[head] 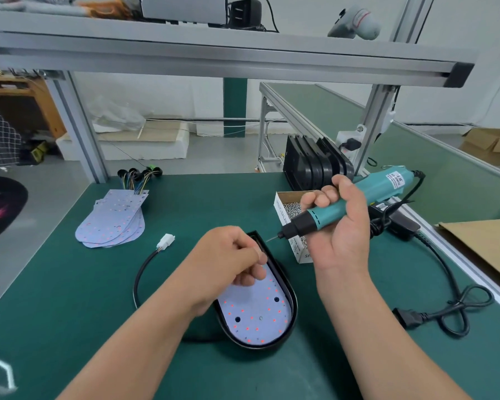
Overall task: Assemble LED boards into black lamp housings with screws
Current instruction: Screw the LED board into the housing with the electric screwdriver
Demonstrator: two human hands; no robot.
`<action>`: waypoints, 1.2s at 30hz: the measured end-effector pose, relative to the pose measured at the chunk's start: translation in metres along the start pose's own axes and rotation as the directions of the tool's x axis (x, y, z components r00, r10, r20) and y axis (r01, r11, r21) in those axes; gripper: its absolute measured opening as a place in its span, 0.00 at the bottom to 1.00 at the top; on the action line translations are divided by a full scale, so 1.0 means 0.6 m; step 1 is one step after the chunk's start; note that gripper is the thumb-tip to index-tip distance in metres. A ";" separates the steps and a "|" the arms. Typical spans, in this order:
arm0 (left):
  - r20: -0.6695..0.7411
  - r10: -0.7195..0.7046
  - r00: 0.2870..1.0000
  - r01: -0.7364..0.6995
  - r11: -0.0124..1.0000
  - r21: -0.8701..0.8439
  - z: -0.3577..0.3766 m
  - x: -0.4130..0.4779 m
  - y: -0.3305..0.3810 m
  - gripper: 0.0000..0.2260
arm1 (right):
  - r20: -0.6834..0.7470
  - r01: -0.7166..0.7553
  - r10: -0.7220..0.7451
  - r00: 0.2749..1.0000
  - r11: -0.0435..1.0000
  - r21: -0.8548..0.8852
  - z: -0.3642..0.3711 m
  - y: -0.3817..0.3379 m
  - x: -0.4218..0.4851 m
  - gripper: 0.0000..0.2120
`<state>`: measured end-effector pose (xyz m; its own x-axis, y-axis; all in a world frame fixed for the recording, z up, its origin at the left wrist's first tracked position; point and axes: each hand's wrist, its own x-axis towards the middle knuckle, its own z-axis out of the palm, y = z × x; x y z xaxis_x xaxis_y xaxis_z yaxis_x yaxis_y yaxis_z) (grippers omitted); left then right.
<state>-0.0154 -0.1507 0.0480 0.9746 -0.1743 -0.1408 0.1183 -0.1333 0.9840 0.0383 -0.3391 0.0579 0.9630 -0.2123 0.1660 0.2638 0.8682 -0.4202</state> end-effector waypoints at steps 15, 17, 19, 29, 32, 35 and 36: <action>-0.130 0.169 0.977 -0.175 0.984 -0.038 -0.002 -0.034 -0.040 0.09 | 0.156 -0.071 0.079 0.985 0.996 -0.055 0.019 0.017 -0.033 0.01; -0.131 0.176 0.976 -0.183 0.982 -0.043 -0.003 -0.035 -0.040 0.09 | 0.152 -0.066 0.075 0.985 0.996 -0.064 0.020 0.016 -0.033 0.01; -0.128 0.181 0.975 -0.189 0.981 -0.050 -0.004 -0.035 -0.040 0.08 | 0.144 -0.069 0.078 0.986 0.995 -0.067 0.021 0.016 -0.034 0.01; -0.130 0.175 0.976 -0.185 0.980 -0.072 -0.006 -0.035 -0.040 0.07 | 0.146 -0.043 0.058 0.988 0.994 -0.102 0.019 0.015 -0.033 0.01; -0.134 0.171 0.976 -0.181 0.981 -0.070 -0.006 -0.035 -0.041 0.07 | 0.153 -0.043 0.060 0.986 0.993 -0.114 0.019 0.017 -0.034 0.02; -0.134 0.167 0.977 -0.176 0.982 -0.062 -0.006 -0.036 -0.042 0.08 | 0.156 -0.040 0.058 0.986 0.992 -0.122 0.017 0.018 -0.033 0.02; -0.135 0.167 0.977 -0.176 0.983 -0.058 -0.007 -0.036 -0.042 0.08 | 0.157 -0.040 0.059 0.986 0.992 -0.122 0.017 0.018 -0.033 0.02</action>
<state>-0.0384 -0.1397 0.0265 0.9973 -0.0608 0.0413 -0.0440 -0.0436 0.9981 0.0219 -0.3210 0.0589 0.9562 -0.0876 0.2792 0.2301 0.8146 -0.5324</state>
